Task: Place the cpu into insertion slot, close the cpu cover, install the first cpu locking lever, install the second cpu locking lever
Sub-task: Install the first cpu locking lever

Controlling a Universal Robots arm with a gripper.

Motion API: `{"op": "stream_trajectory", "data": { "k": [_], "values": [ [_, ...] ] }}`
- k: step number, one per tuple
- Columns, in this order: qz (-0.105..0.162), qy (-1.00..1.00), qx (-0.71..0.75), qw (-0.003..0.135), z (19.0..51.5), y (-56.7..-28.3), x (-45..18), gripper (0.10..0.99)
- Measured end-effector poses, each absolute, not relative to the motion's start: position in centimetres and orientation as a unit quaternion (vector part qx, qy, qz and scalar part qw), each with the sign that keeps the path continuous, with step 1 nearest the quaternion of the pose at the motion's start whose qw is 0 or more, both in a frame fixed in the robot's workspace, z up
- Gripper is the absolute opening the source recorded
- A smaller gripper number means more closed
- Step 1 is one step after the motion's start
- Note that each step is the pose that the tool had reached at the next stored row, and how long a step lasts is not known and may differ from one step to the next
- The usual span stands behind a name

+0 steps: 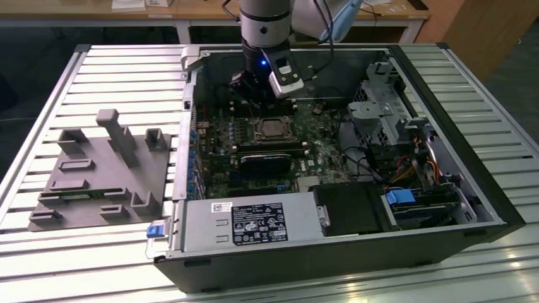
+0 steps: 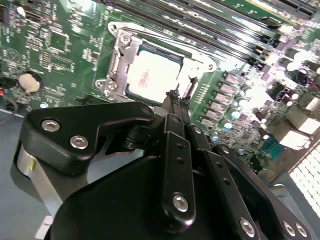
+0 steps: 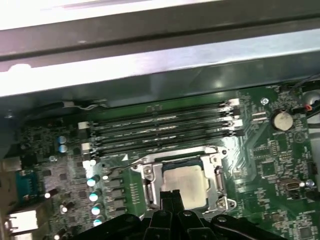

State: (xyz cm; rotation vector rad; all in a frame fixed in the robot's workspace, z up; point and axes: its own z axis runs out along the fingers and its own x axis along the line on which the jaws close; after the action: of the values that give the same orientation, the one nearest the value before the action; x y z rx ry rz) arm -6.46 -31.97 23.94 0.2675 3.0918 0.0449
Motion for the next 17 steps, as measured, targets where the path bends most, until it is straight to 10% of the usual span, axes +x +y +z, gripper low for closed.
{"op": "stream_trajectory", "data": {
  "k": [17],
  "values": [
    [0.014, 0.996, 0.086, 0.019, 23.9, -32.0, -9.9, 0.102]
  ]
}}
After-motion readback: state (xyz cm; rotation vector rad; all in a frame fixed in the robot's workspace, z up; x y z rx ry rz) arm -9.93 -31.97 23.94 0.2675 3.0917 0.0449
